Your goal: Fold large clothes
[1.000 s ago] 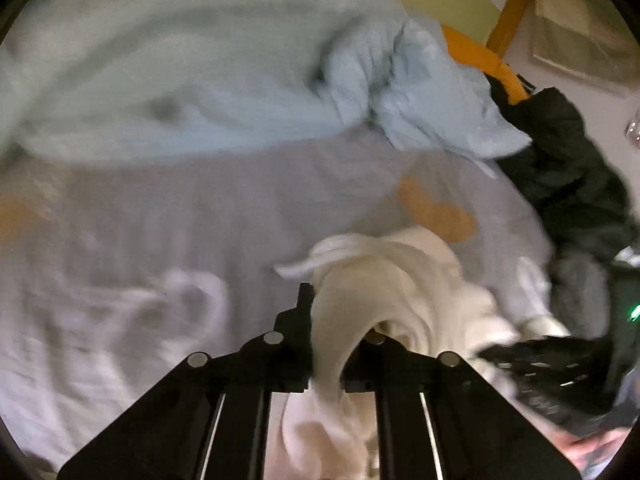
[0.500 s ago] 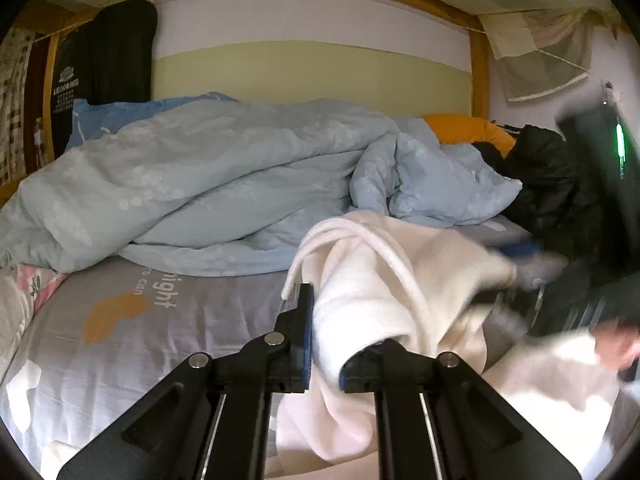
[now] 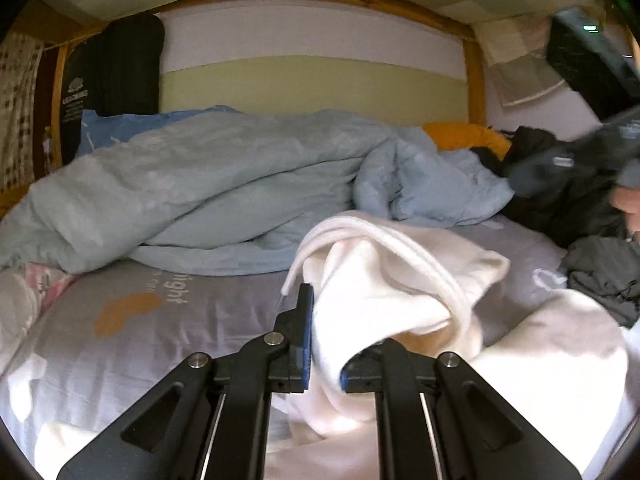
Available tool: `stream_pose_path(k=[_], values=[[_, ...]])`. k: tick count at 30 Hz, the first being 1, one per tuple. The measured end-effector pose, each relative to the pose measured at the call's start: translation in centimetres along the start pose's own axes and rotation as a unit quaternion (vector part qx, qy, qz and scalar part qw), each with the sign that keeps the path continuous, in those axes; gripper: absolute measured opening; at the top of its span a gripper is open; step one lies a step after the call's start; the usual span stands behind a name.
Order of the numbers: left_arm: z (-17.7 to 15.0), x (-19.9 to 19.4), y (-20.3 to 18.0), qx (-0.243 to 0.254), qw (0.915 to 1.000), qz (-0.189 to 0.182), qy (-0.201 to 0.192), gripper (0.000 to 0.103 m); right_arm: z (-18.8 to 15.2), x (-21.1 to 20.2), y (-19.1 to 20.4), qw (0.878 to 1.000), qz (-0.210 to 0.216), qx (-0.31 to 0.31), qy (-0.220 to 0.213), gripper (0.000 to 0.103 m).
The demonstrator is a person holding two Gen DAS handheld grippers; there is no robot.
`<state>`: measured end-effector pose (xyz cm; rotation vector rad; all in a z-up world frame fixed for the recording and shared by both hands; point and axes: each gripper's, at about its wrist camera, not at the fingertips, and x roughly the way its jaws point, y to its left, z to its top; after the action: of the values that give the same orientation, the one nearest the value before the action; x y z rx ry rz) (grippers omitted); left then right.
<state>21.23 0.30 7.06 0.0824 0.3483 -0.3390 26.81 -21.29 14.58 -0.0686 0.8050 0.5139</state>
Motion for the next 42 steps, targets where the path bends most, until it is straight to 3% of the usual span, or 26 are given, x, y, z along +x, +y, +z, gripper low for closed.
stream_pose_path(k=[4,9,12,13,14,15,16,18,19,20,23,25,28,34,37,40,42], values=[[-0.4,-1.1,-1.1,0.019,0.9997,-0.001,-0.013,0.01,3.7,3.9,0.1,0.996,-0.069,0.058,0.009,0.083],[-1.0,-1.8,-2.0,0.035,0.9993,0.002,-0.015,0.01,7.9,12.0,-2.3,0.979,-0.01,0.186,0.088,0.083],[-1.1,-1.8,-1.9,0.035,0.9992,-0.001,-0.016,0.01,8.6,14.6,0.1,0.984,-0.054,0.129,0.109,0.082],[-1.0,-1.7,-1.7,0.033,0.9993,-0.002,-0.015,0.01,8.6,15.2,1.3,0.986,-0.068,0.096,0.116,0.076],[-0.9,-1.6,-1.5,0.03,0.9995,-0.003,-0.013,0.01,8.4,15.7,2.1,0.986,-0.071,0.079,0.125,0.041],[-0.9,-1.5,-1.4,0.026,0.9996,-0.002,-0.009,0.01,7.9,16.1,2.7,0.983,-0.086,0.071,0.147,0.013],[-0.9,-1.4,-1.2,0.023,0.9997,0.0,-0.004,0.015,7.3,15.6,2.7,0.982,-0.095,0.086,0.142,0.012],[-0.8,-1.5,-0.8,0.019,0.9997,0.006,0.013,0.035,6.9,13.6,2.8,0.984,-0.113,0.096,0.096,0.011],[-0.9,-1.8,-0.6,0.015,0.9996,0.016,0.017,0.062,6.6,11.8,3.0,0.986,-0.122,0.096,0.067,0.01],[-1.0,-2.4,-0.2,0.008,0.9994,0.028,0.018,0.077,6.3,10.5,3.2,0.986,-0.123,0.095,0.053,0.01],[-1.2,-4.0,0.8,0.007,0.9987,0.038,0.034,0.077,5.0,5.2,4.2,0.989,-0.107,0.103,0.02,0.01],[-1.5,-5.2,0.8,0.027,0.9963,0.064,0.049,0.079,3.7,1.7,5.3,0.988,-0.091,0.122,0.012,0.01],[-2.5,-7.7,0.2,0.052,0.9944,0.058,0.072,0.081,0.5,-3.4,8.8,0.991,-0.069,0.116,-0.003,0.01],[-6.2,-11.7,-1.8,0.08,0.9851,0.093,0.121,0.085,-7.3,-8.3,13.4,0.988,-0.094,0.109,-0.049,0.01],[-8.1,-11.2,-1.3,0.045,0.9848,0.105,0.131,0.091,-12.4,-8.4,14.7,0.985,-0.078,0.143,-0.065,0.01],[-8.9,-9.8,0.3,-0.022,0.9872,0.095,0.126,0.096,-17.1,-6.3,15.7,0.978,-0.135,0.136,-0.083,0.011],[-9.3,-8.9,1.4,-0.063,0.9861,0.079,0.132,0.098,-19.6,-4.5,15.7,0.976,-0.157,0.134,-0.072,0.011]])
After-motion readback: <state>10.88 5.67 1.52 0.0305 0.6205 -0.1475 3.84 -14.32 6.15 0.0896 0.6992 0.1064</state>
